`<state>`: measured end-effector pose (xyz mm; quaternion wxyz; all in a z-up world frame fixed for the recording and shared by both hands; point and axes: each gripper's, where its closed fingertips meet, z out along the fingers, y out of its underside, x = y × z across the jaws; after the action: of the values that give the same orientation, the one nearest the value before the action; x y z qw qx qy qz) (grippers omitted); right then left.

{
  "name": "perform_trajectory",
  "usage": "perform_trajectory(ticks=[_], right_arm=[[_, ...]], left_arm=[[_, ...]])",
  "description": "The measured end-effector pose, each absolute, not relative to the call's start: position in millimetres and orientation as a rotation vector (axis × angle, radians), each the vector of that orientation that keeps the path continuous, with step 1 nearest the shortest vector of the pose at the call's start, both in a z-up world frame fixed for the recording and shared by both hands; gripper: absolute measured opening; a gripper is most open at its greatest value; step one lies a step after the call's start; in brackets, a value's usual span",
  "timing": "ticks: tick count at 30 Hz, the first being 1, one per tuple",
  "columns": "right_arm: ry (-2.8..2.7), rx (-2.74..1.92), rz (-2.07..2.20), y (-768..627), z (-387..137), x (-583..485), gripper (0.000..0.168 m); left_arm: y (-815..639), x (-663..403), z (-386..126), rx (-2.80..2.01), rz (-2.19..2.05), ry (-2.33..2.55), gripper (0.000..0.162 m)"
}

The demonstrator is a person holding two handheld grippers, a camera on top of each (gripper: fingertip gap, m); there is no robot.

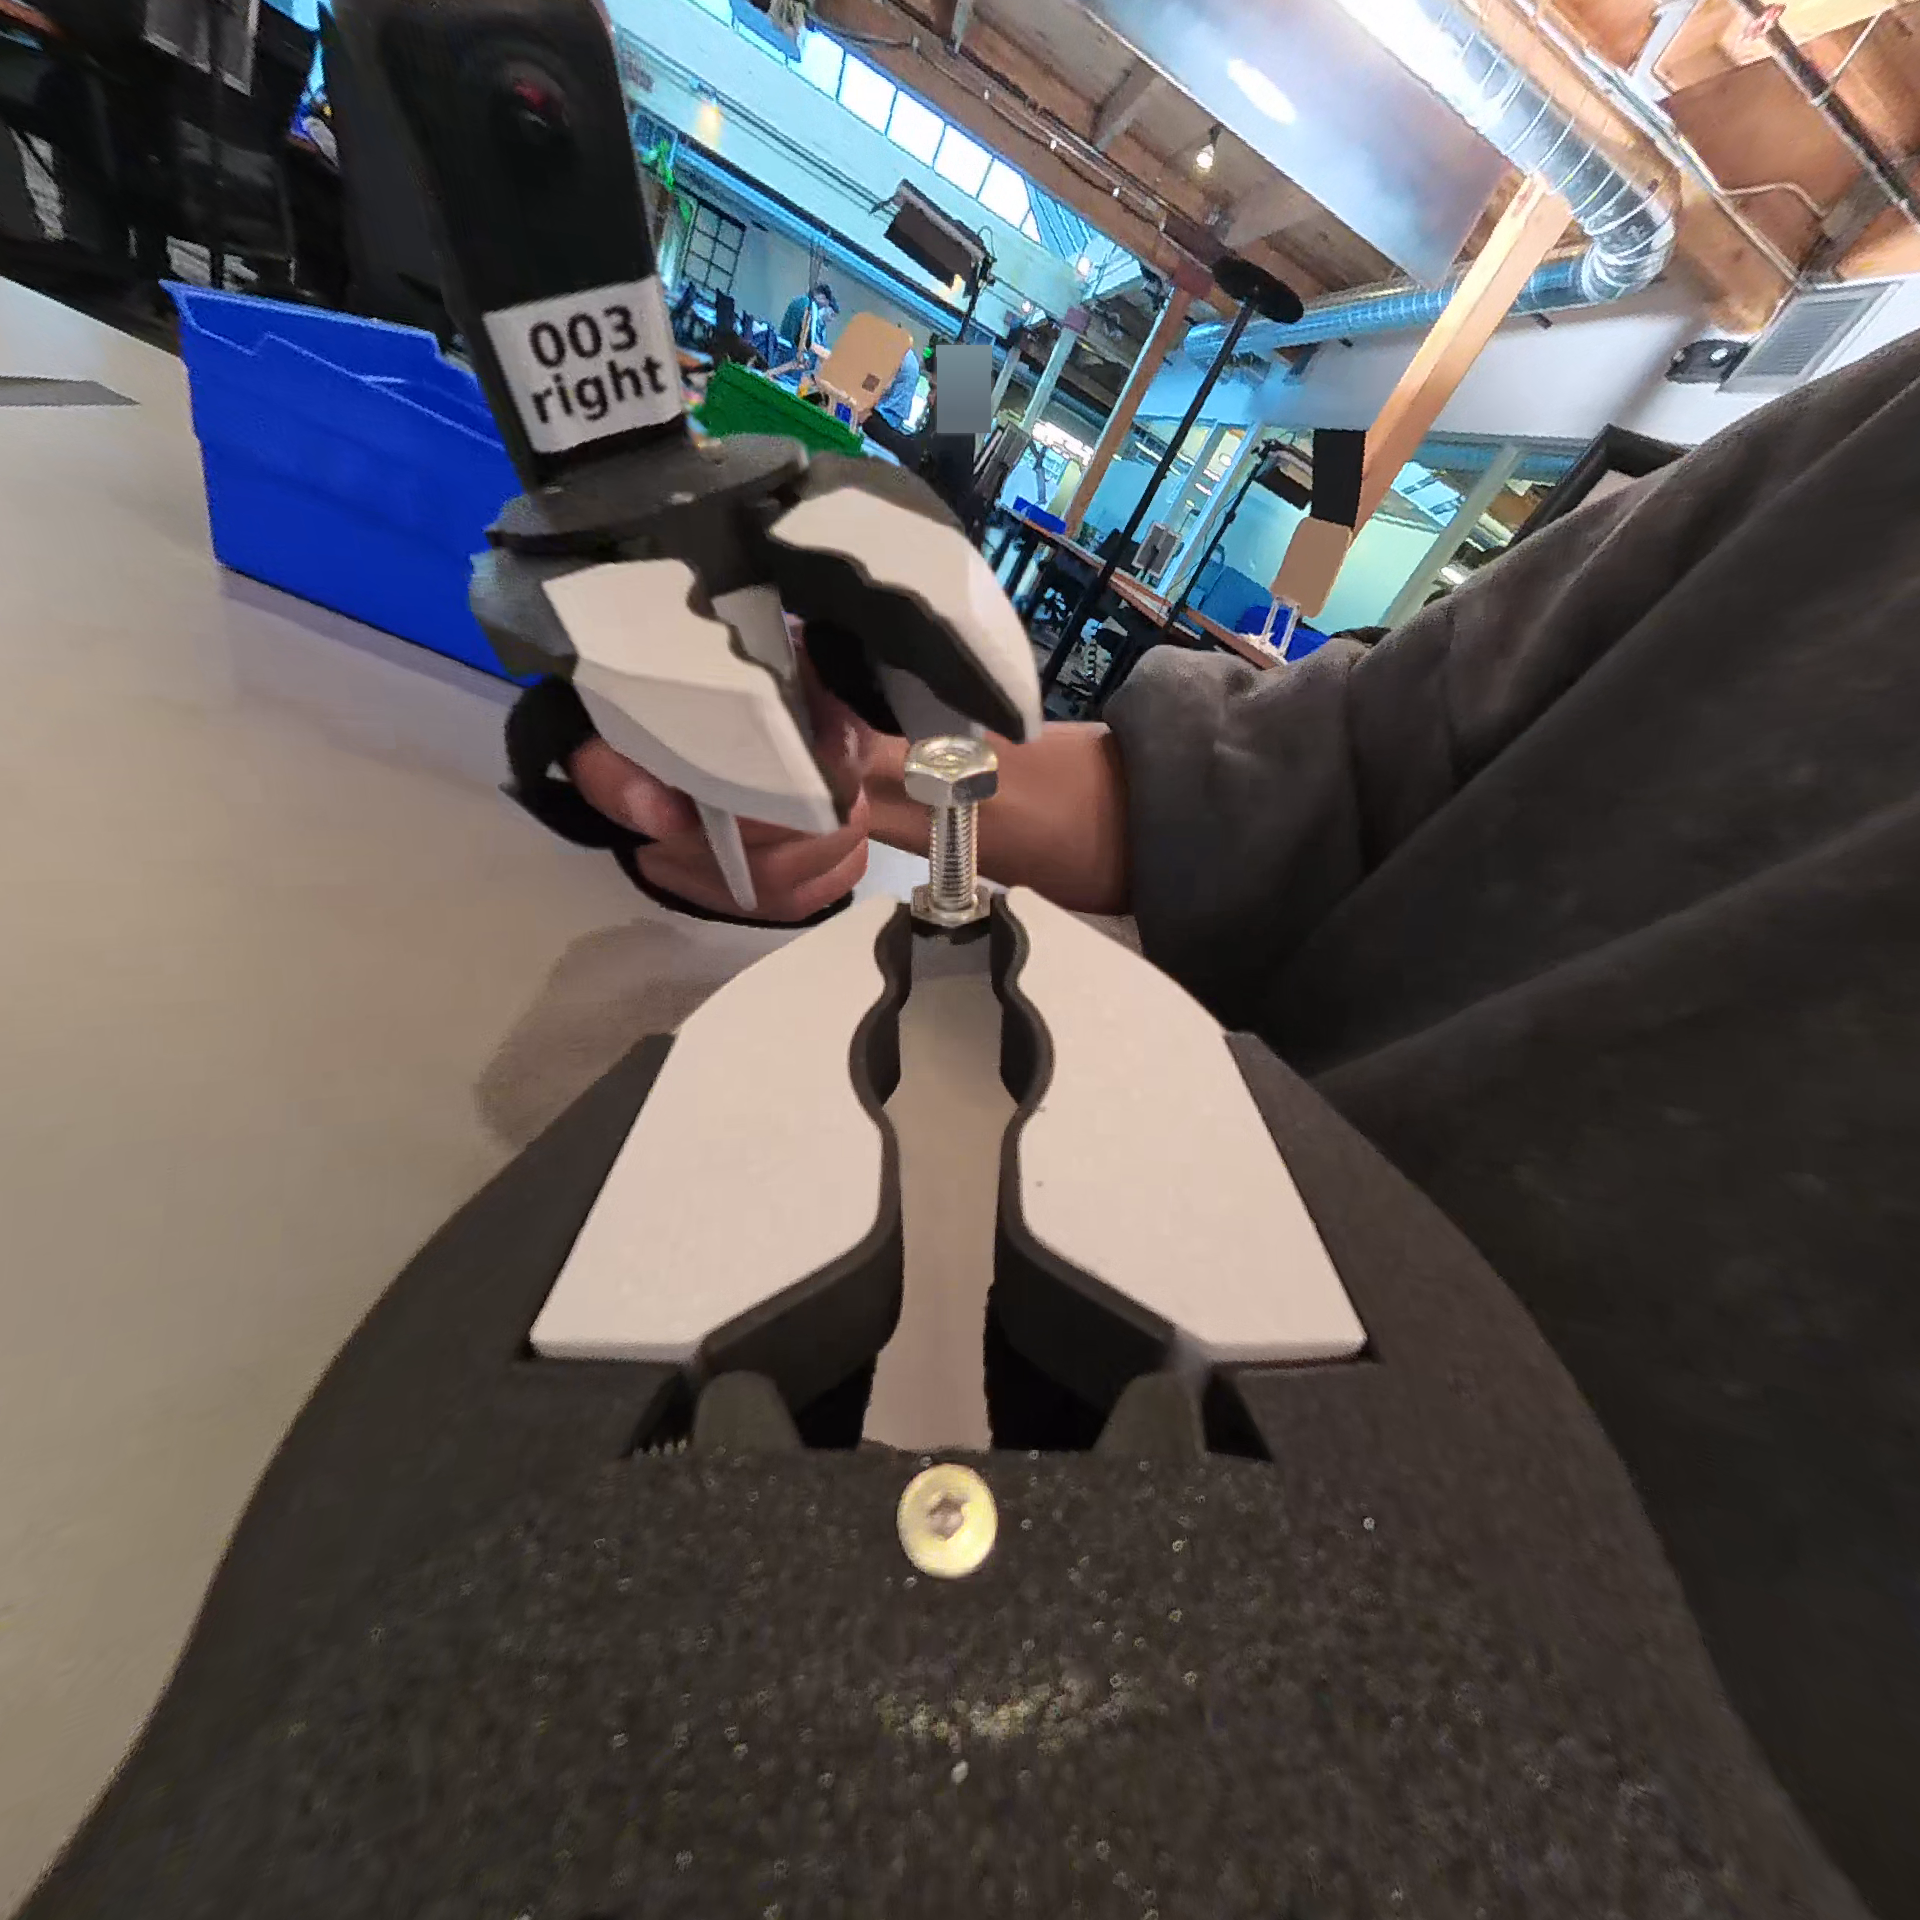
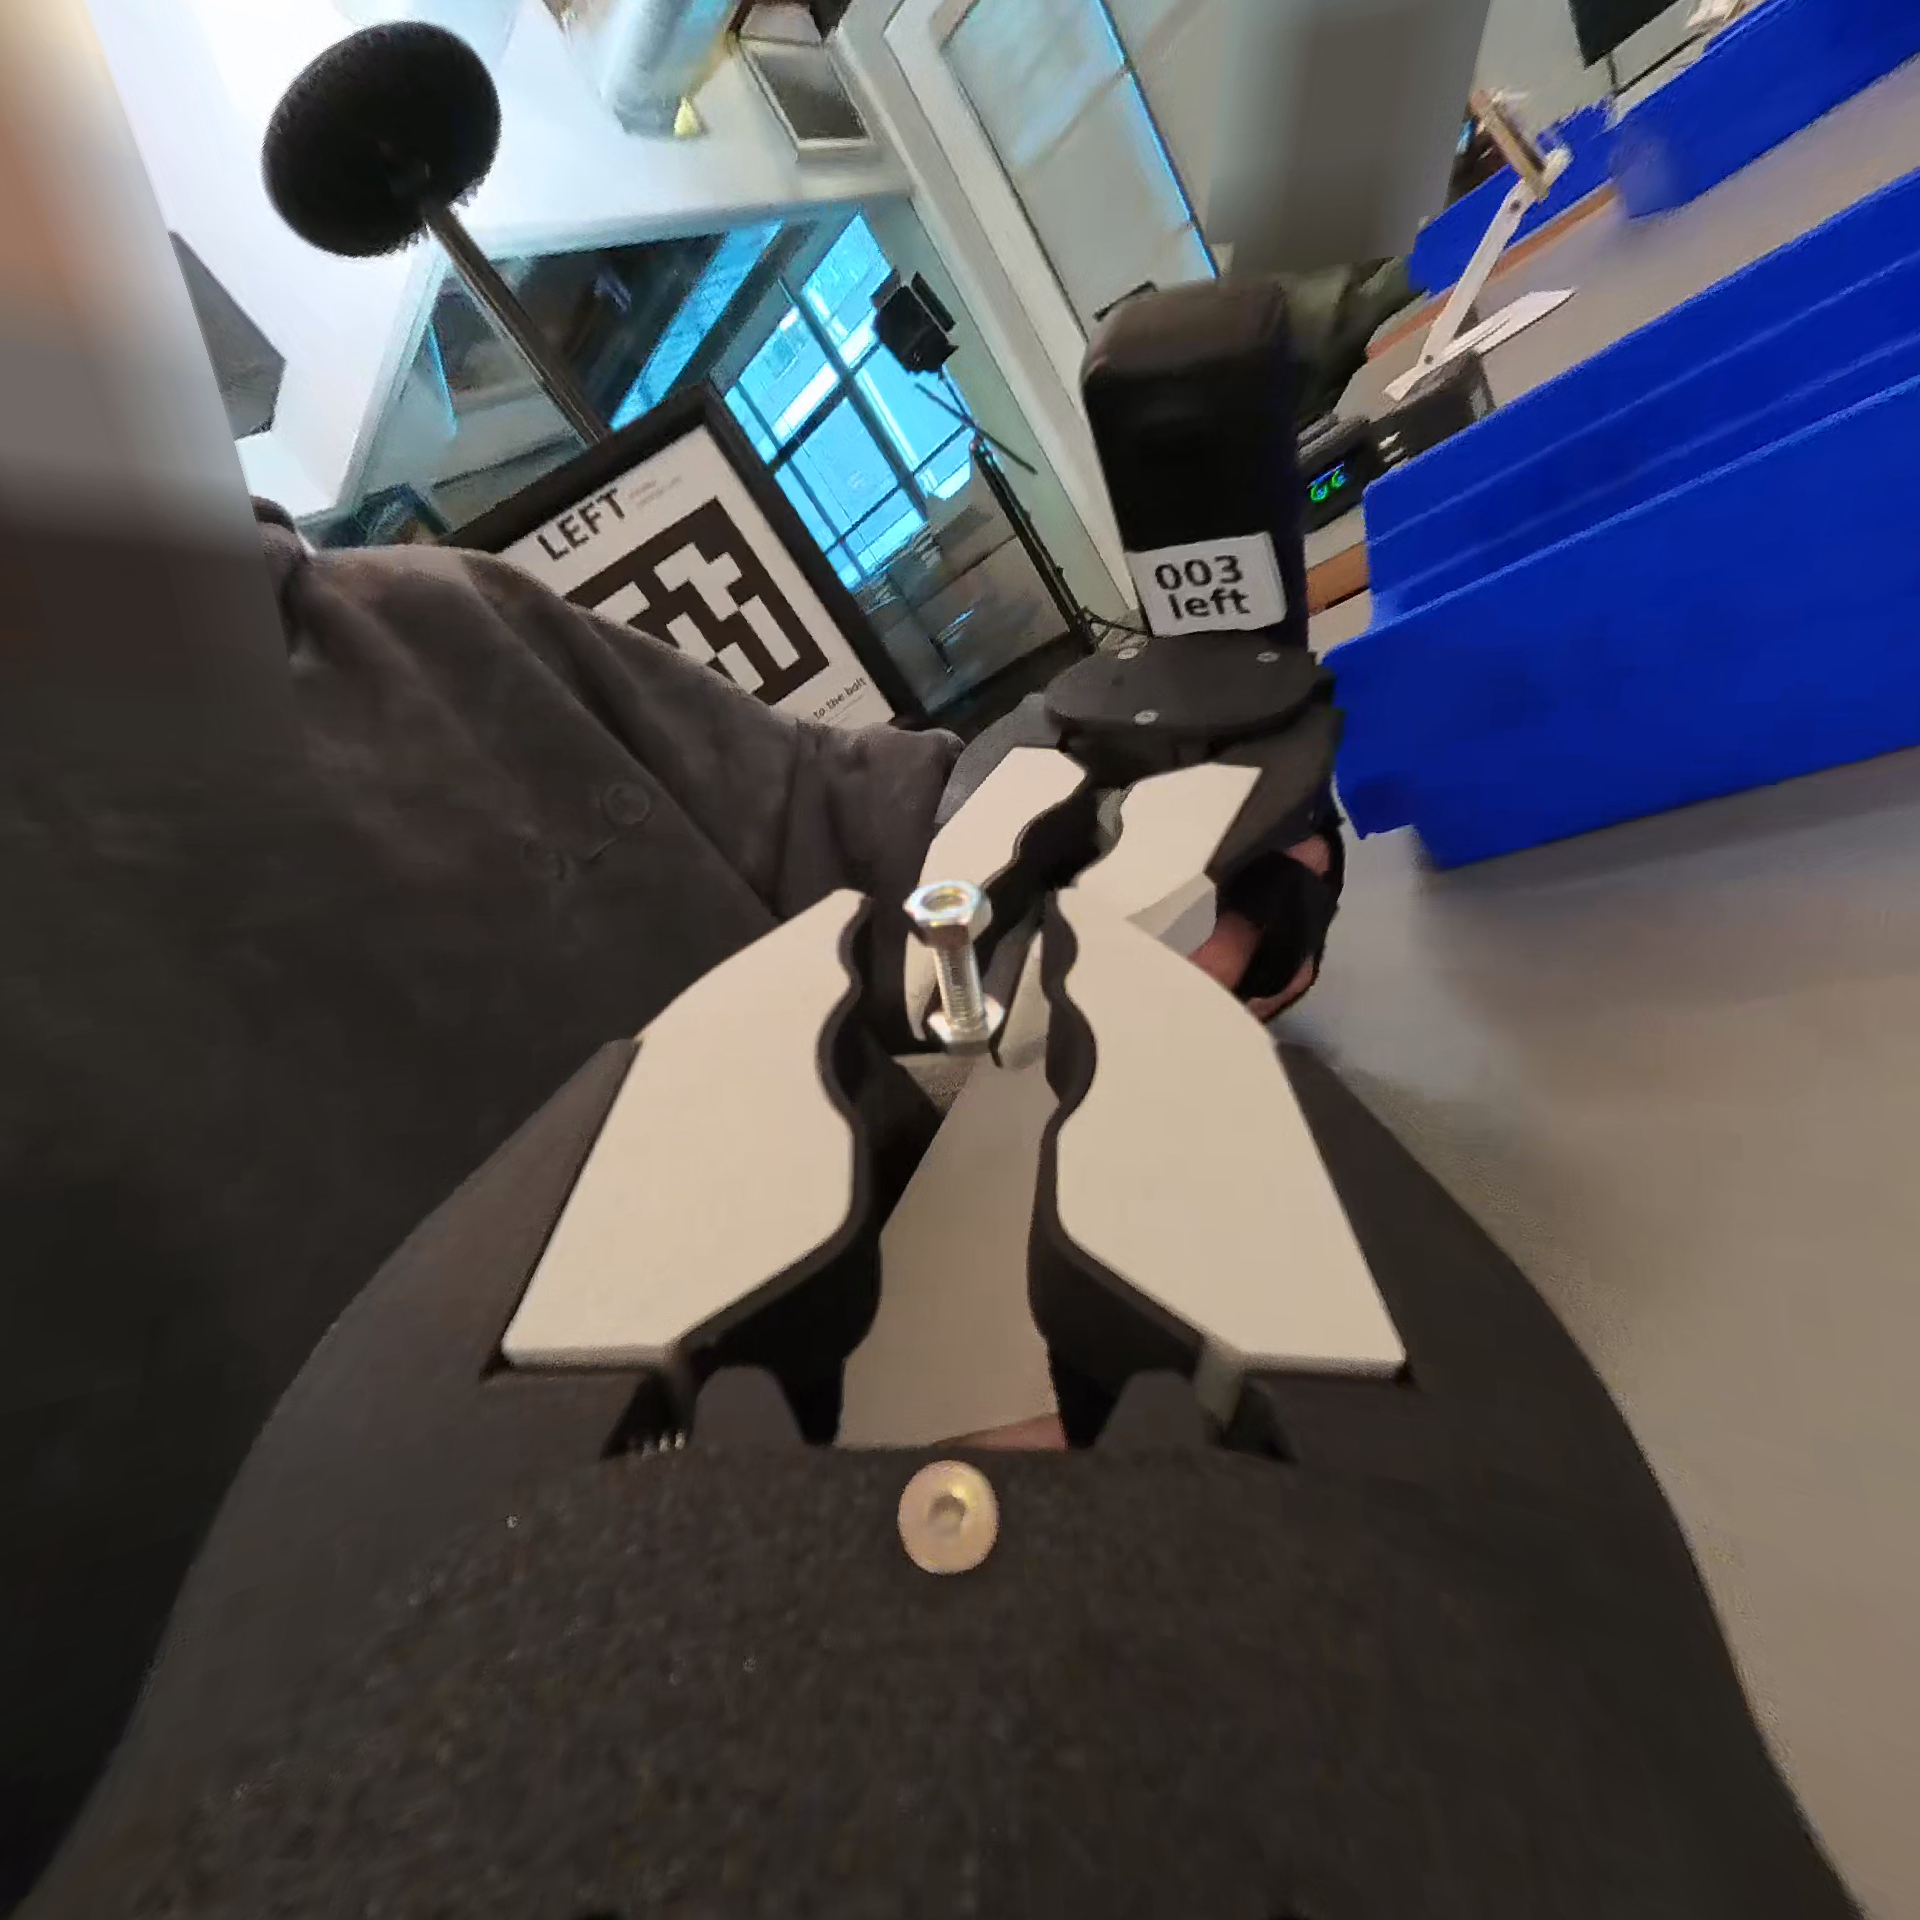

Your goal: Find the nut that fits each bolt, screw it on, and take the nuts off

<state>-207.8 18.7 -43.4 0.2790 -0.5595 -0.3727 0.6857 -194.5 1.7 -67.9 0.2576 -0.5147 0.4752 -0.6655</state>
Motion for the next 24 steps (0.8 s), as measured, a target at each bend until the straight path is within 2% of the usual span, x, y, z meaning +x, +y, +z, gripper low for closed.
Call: perform_trajectory(ticks=[2,7,11,15,18,20,24], right_arm=[[-1.034,-1.492,1.813,15,-46,-213,0.016],[-0.858,-1.542,1.536,33,-49,-212,0.016],[-0.667,-1.655,1.091,49,-60,-207,0.016],[-0.339,-1.774,0.742,60,-71,-199,0.016],[-0.308,-1.775,0.533,54,-73,-199,0.016],[-0.351,-1.758,0.518,49,-67,-198,0.017],[-0.497,-1.622,0.780,43,-40,-193,0.036]], left_arm=[[2,-194,-70,-1.403,-1.796,1.296,0.014],[18,-194,-72,-1.446,-1.712,1.227,0.014],[33,-190,-83,-1.506,-1.519,1.202,0.014],[40,-187,-92,-1.566,-1.466,1.194,0.014],[33,-186,-95,-1.554,-1.459,1.234,0.014],[30,-186,-91,-1.540,-1.511,1.228,0.014],[25,-190,-83,-1.515,-1.628,1.215,0.014]])
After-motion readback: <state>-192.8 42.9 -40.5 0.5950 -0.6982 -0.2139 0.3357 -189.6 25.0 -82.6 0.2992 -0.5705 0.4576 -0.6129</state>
